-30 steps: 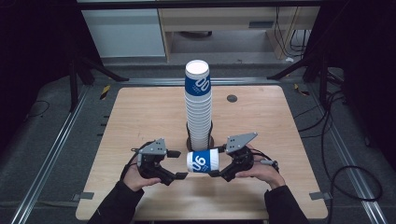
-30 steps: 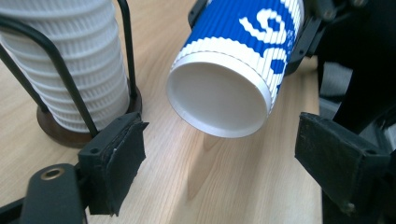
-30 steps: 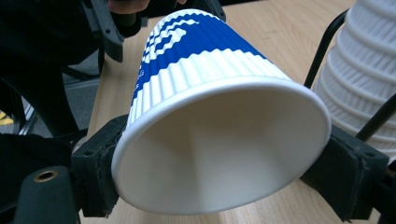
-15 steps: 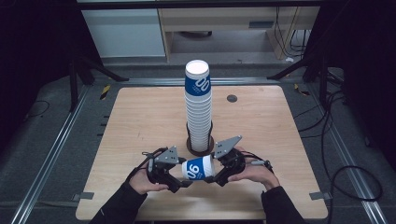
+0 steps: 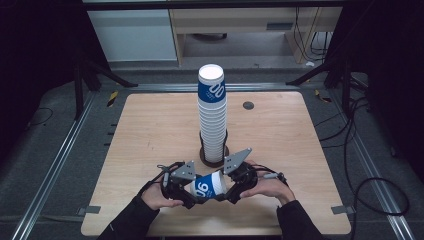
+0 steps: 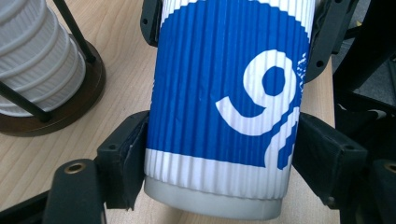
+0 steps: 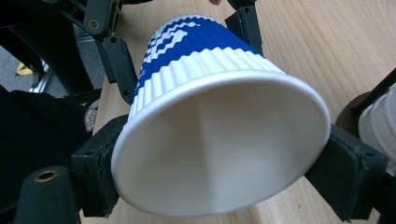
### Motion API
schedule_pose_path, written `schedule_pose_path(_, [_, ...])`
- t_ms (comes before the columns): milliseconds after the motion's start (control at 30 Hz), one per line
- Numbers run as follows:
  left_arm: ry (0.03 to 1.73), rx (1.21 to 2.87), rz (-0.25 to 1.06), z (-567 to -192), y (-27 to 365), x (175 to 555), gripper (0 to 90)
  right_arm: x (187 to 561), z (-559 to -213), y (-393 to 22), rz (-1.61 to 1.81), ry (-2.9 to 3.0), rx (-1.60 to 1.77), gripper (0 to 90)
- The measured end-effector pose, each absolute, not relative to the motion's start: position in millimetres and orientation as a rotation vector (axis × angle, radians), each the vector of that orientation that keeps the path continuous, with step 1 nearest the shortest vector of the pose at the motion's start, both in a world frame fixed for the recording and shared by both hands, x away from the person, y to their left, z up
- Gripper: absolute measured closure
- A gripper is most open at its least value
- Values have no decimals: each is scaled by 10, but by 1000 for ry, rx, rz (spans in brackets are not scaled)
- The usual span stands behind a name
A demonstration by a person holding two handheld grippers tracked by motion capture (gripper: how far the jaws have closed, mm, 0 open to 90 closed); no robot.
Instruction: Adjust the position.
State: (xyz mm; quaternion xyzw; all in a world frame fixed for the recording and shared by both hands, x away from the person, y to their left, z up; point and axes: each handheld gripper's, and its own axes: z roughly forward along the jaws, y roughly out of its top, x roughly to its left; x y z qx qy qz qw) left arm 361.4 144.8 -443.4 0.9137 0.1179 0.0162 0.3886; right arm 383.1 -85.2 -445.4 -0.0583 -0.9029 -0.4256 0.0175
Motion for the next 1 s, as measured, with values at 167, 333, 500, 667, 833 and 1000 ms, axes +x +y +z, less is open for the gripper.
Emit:
schedule_pose_path(167, [304,2299,46,-4414,1464,3609,251,3836,-4443,-865,-1364,-2798,-183,129])
schedule_pose_path(333, [336,2260,52,-4378,1534,3635,257,3853,-4378,-936,-1456,-2762,-225,95])
schedule_pose_path(500, [388,2199,71,-4322,1655,3677,258,3887,-4287,-1078,-1562,-2734,-305,78])
schedule_pose_path(667, [450,2109,99,-4263,1789,3720,258,3938,-4228,-1224,-1691,-2679,-429,77])
schedule_pose_path(833, [471,2026,121,-4216,1849,3719,258,3960,-4215,-1303,-1774,-2603,-506,77])
schedule_pose_path(1000, [455,1989,115,-4200,1828,3695,258,3941,-4197,-1292,-1809,-2542,-507,77])
